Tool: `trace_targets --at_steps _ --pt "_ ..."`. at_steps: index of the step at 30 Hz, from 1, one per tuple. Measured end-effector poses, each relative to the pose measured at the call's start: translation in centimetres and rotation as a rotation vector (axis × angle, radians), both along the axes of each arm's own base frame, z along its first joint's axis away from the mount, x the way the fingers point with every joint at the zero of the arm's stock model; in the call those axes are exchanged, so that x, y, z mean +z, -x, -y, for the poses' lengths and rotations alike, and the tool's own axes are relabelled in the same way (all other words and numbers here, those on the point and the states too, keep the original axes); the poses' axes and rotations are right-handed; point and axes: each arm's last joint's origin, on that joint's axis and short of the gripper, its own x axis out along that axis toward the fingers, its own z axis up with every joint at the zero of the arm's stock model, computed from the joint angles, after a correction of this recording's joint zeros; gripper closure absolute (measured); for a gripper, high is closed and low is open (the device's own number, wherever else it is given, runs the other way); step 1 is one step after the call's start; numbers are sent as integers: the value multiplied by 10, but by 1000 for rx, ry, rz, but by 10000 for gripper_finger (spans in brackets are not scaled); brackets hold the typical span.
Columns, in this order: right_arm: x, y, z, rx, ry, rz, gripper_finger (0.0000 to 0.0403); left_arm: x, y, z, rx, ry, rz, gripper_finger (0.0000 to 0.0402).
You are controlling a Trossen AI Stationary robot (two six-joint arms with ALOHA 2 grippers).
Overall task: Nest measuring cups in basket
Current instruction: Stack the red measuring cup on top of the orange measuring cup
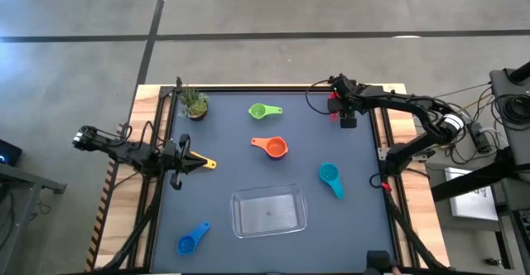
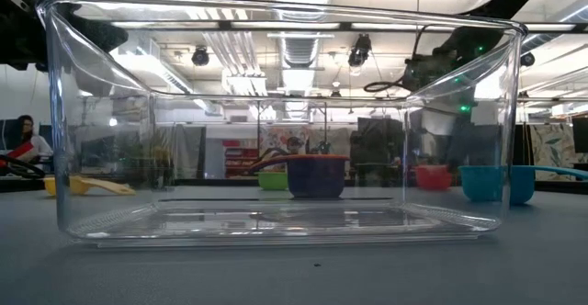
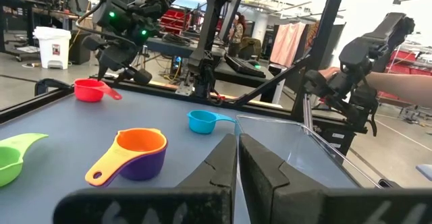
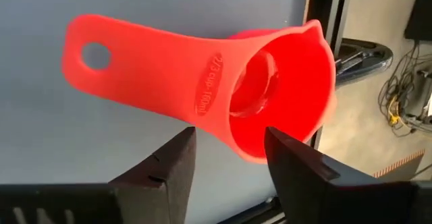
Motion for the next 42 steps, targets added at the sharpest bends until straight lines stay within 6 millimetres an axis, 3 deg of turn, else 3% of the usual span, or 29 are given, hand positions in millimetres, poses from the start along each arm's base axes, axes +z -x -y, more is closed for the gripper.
trace_targets --at_steps 12,17,22,28,32,38,42 --pt "-3 -3 -5 -56 -105 136 384 0 0 0 0 0 0 402" --pt "4 -10 -9 -155 -97 207 393 0 0 0 0 0 0 402" --pt "35 -32 -20 -265 -69 408 394 0 0 0 0 0 0 402" --pt "84 -73 -56 -373 -192 758 394 0 0 0 0 0 0 402" --pt "100 -99 -94 -333 -289 860 394 0 0 0 0 0 0 402" --pt "107 -129 -152 -251 -326 965 394 0 0 0 0 0 0 402" --pt "99 -140 -170 -266 -346 959 394 0 0 0 0 0 0 402"
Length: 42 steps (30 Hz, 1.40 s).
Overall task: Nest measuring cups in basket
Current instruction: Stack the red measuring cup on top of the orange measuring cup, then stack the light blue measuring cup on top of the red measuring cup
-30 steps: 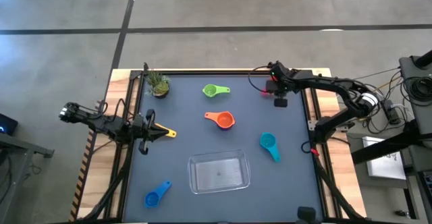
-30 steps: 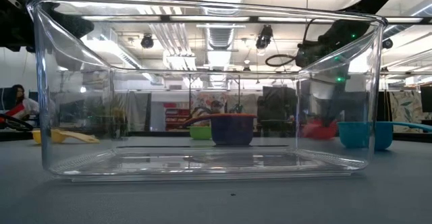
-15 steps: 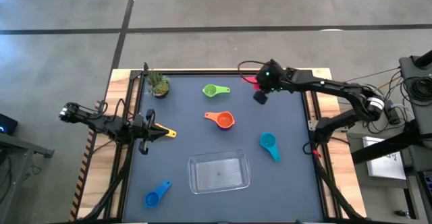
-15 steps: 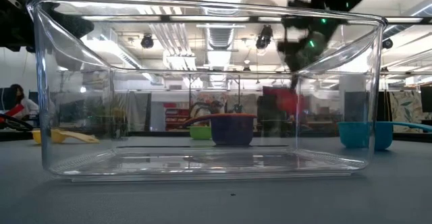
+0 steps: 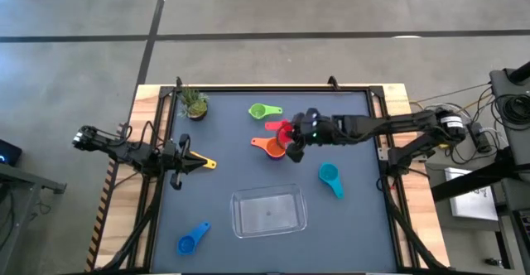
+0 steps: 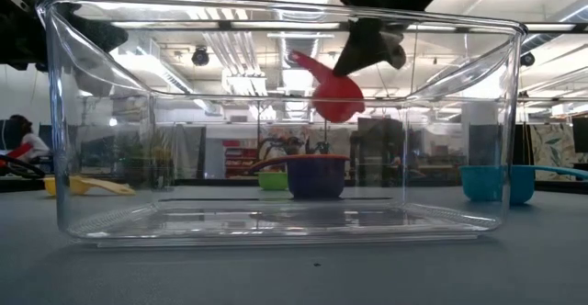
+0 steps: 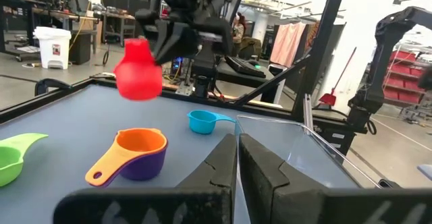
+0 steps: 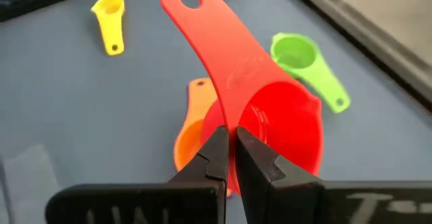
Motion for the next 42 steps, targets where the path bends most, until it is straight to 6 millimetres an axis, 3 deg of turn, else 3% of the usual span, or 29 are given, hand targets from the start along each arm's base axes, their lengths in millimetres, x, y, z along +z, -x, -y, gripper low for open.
trace_targets --at_steps 9,17,22,28,35,42 --pt "-35 -24 -6 -16 -49 -67 394 0 0 0 0 0 0 402" --pt "-47 -51 -6 30 -75 -101 389 0 0 0 0 0 0 402" --pt "-49 -67 -8 76 -73 -108 354 0 0 0 0 0 0 402" --pt "-47 -74 -9 95 -59 -124 279 0 0 0 0 0 0 402" --pt "-15 -59 -22 237 -35 -89 223 0 0 0 0 0 -1 402" --pt "3 -18 -69 262 95 -40 228 0 0 0 0 0 -1 402"
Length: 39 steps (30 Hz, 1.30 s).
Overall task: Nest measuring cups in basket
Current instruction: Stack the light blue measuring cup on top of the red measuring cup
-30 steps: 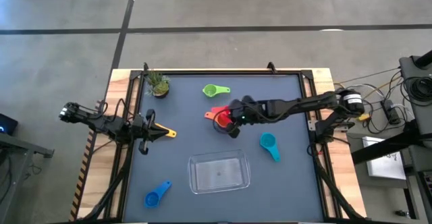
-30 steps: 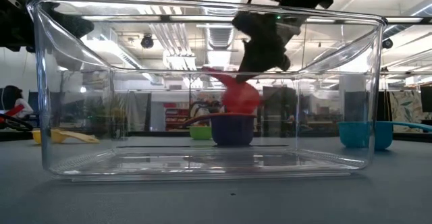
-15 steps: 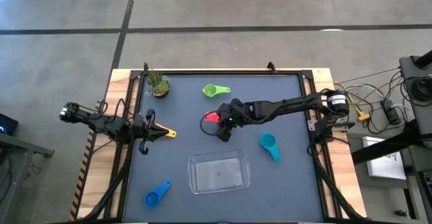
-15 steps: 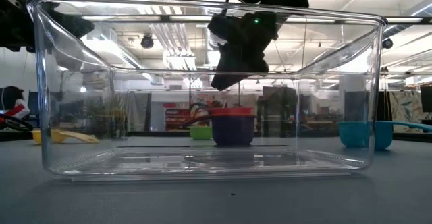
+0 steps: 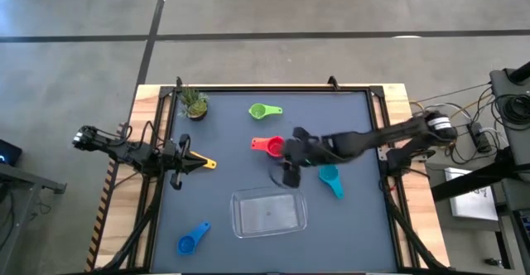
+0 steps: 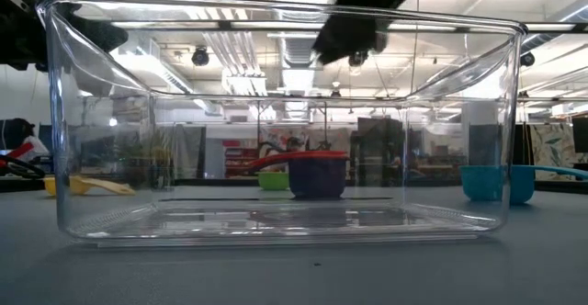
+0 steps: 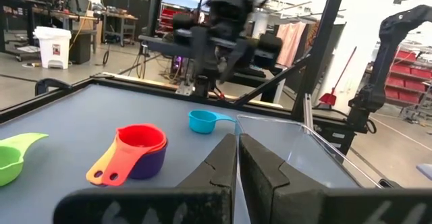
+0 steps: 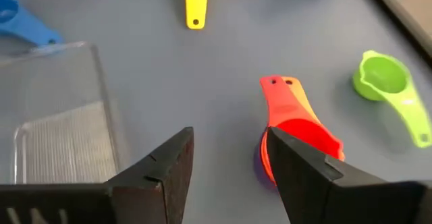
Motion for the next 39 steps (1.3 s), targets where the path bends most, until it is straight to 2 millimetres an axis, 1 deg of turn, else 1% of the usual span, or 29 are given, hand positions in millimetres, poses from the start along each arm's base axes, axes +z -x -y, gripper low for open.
trace_targets --at_steps 2,5,8,11,15,20,23,26,29,31,36,39 --pt "3 15 -16 -7 25 39 233 0 0 0 0 0 0 402" --pt "7 39 -37 7 18 105 241 0 0 0 0 0 -1 402" --pt "8 61 -53 6 13 166 247 0 0 0 0 0 0 402" --pt "1 80 -66 -8 35 209 251 0 0 0 0 0 1 402" --pt "-21 97 -79 -30 31 208 256 3 0 0 1 14 29 402" --pt "-45 111 -89 -61 -3 187 260 4 0 0 4 26 39 402" --pt "-52 117 -95 -87 -2 199 258 10 1 -1 5 59 102 402" --pt "-49 120 -103 -84 -5 255 259 16 2 -1 1 104 161 402" --pt "-46 123 -111 -51 23 293 263 24 4 -2 6 182 241 402" --pt "-45 126 -114 -59 56 310 267 30 4 -2 9 207 293 402" --pt "-44 130 -116 -84 125 338 278 35 -4 2 -21 151 319 402" --pt "-43 130 -115 -110 166 353 284 50 -15 5 -15 127 286 402"
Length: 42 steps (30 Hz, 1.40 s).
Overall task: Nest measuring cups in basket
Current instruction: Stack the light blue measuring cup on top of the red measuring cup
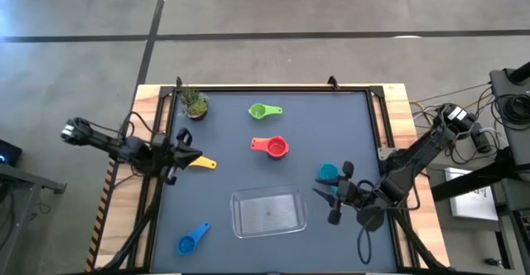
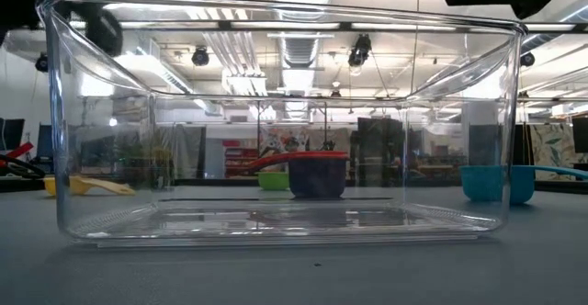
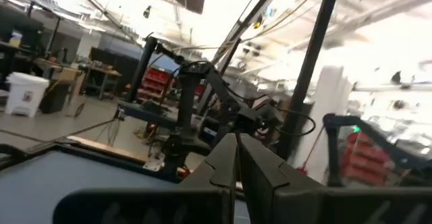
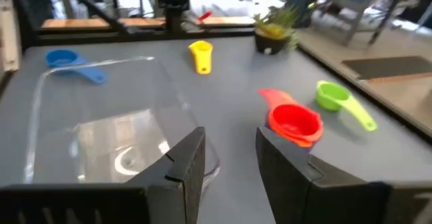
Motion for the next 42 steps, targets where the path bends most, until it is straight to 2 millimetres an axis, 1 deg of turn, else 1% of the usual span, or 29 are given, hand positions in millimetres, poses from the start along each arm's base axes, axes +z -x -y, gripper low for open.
trace_targets --at_steps 2,4,8,10,12,14,17,19,22,25,28,32,34,36,39,42 --pt "1 0 1 -29 21 14 288 15 -10 3 28 -29 -35 402" --pt "1 0 2 -61 41 31 291 28 -24 7 72 -74 -88 402" --pt "1 1 3 -76 50 30 296 49 -60 18 145 -192 -227 402" --pt "1 4 5 -56 -7 17 298 57 -80 25 164 -263 -334 402" --pt "2 9 8 -20 -107 -21 298 60 -99 32 155 -303 -453 402" --pt "0 15 12 -15 -185 -71 298 61 -117 38 144 -306 -533 402" --pt "-5 25 19 -49 -277 -159 300 57 -139 49 129 -335 -569 402" --pt "-10 30 23 -81 -343 -230 303 50 -149 52 128 -354 -591 402" --pt "-19 35 25 -143 -402 -320 305 40 -156 54 133 -355 -579 402" --pt "-27 38 26 -209 -433 -385 305 29 -157 53 142 -348 -521 402" --pt "-34 44 31 -301 -435 -444 305 20 -152 46 163 -350 -477 402" --pt "-37 52 41 -457 -427 -463 305 19 -146 31 202 -316 -401 402" --pt "-37 56 50 -567 -437 -452 305 16 -145 25 151 -311 -360 402" --pt "-37 59 55 -630 -444 -476 305 15 -145 20 55 -319 -308 402" --pt "-38 58 58 -642 -448 -495 305 15 -147 14 -25 -310 -270 402" --pt "-37 54 58 -571 -422 -514 305 11 -149 9 -16 -291 -290 402"
